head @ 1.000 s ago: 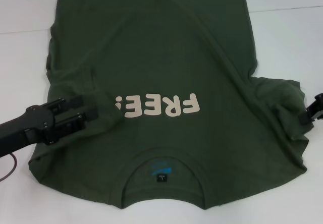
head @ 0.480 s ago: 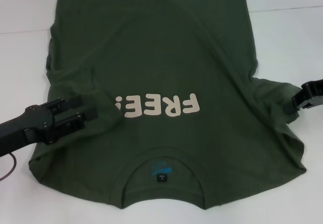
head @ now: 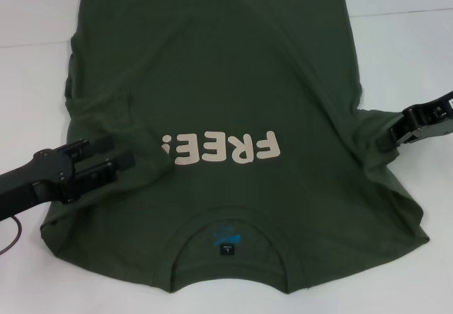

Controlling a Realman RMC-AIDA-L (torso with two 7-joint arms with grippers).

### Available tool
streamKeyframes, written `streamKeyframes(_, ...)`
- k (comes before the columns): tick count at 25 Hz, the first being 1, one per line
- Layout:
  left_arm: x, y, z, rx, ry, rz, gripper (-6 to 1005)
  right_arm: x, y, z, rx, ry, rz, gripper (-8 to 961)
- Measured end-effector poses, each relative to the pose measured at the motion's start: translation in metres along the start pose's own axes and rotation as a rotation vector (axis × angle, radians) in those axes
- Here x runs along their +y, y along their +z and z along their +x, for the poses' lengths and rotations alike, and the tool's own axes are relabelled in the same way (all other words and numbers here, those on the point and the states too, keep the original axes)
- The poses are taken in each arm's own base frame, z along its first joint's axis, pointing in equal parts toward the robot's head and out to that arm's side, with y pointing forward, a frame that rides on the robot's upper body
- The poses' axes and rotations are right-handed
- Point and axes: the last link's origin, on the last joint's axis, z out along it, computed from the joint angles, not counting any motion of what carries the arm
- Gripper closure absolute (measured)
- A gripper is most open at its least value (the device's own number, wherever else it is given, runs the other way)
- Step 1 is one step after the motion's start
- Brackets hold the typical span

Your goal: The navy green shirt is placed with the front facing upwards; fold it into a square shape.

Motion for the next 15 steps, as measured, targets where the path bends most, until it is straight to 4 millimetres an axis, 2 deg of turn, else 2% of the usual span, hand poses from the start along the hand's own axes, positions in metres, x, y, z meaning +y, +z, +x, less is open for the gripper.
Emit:
streamKeyframes(7, 0.0, 0.0, 0.0, 0.0, -0.001, 0.004, 279, 0.009, 0.005, -0.006, 0.006, -0.024, -0.011, 923)
streamKeyframes(15, -0.002, 0.0, 0.0, 0.0, -0.001, 0.012, 278, 0.026, 0.025, -0.015, 0.045, -0.076, -0.024, 921)
